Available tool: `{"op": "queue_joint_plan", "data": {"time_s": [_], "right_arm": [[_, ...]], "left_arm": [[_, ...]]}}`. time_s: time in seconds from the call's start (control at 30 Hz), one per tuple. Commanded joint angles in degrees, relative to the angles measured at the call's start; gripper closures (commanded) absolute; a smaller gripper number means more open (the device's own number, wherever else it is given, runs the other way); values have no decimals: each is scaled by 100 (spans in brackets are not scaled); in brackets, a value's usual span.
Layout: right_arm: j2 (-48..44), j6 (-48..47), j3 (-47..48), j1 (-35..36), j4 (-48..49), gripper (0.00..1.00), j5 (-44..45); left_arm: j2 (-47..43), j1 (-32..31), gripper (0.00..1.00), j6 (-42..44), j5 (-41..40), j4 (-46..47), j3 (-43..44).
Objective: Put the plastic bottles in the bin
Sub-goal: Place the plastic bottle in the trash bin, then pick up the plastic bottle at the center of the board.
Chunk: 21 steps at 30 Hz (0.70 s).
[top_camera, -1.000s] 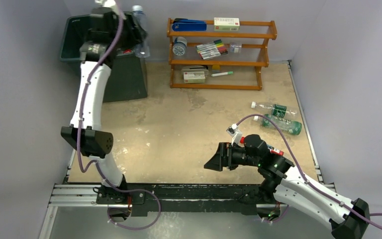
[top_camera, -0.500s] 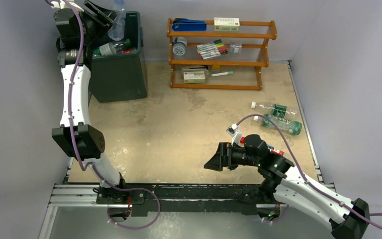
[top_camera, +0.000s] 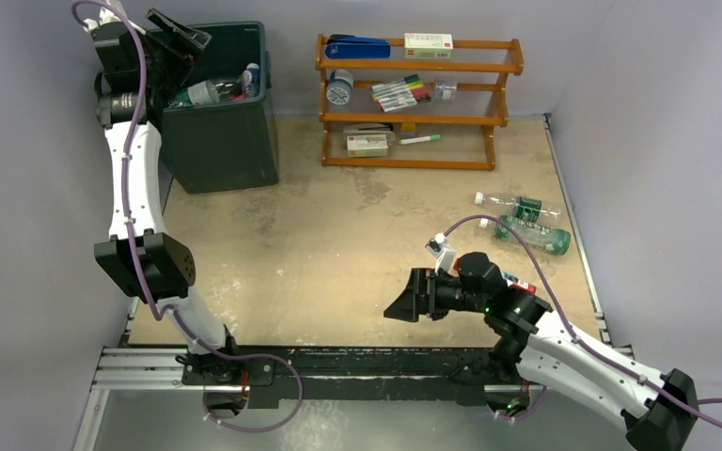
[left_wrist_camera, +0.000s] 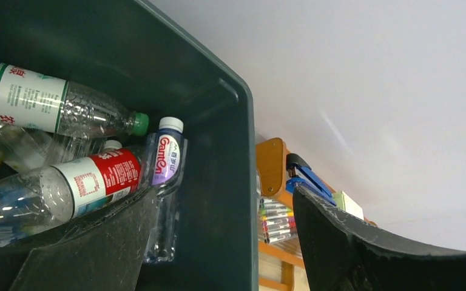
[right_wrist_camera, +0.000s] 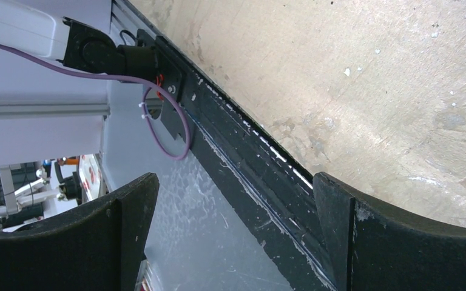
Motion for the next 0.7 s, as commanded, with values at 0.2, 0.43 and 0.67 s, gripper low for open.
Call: {"op": "queue_joint_plan", "data": {"time_s": [0.2, 0.43, 0.67], "right_arm": [[405, 90, 912, 27, -805, 0, 1041], [870, 946, 2036, 17, -2834, 0, 3454], [1065, 1861, 2992, -225, -4035, 0, 4909]], "left_arm": [[-1052, -1222, 17, 942, -255, -639, -122], [-1889, -2427, 16, 1206, -842, -488, -1637], [-2277, -3703, 16, 1307, -1283, -217, -3119]]}}
